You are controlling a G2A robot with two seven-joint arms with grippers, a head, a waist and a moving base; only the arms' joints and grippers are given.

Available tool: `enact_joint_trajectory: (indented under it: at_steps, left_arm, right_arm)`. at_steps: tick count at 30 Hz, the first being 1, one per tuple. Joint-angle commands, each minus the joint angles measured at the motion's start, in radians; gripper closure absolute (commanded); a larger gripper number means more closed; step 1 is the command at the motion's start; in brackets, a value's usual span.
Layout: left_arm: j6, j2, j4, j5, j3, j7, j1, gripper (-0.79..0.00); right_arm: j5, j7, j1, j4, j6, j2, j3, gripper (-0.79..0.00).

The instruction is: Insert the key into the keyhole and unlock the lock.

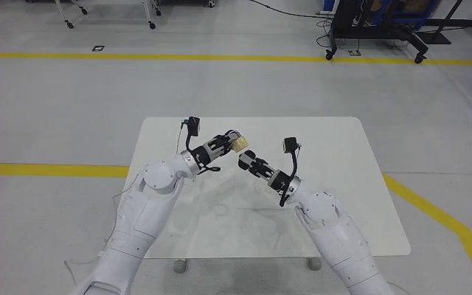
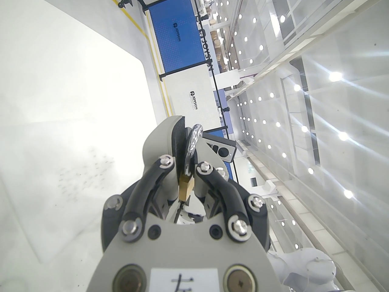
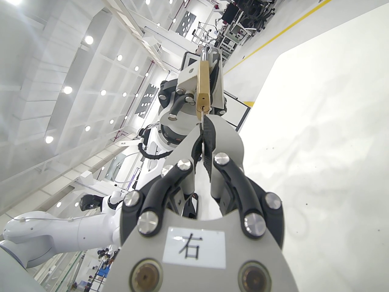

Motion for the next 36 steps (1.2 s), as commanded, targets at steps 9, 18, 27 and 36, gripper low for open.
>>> enact_joint_trajectory:
  at_steps: [9,18,27,36]
  left_arm:
    - [-0.023,0.002,0.002,-0.008,0.000,-0.002,0.003,0.000]
    - [-0.030,0.004,0.007,-0.007,-0.003,-0.006,-0.002,0.000]
    - [-0.034,0.006,0.010,-0.009,-0.003,-0.011,-0.004,0.000]
    - [-0.040,0.008,0.007,-0.003,0.004,-0.021,-0.006,0.000]
  right_arm:
    - [0.017,0.008,-0.001,-0.007,0.004,0.005,0.003,0.000]
    - [0.027,0.015,0.001,-0.007,0.008,0.009,0.001,0.000]
    - [0.033,0.017,0.006,-0.007,0.009,0.012,-0.004,0.000]
    - [0.037,0.022,0.007,-0.010,0.014,0.015,-0.009,0.000]
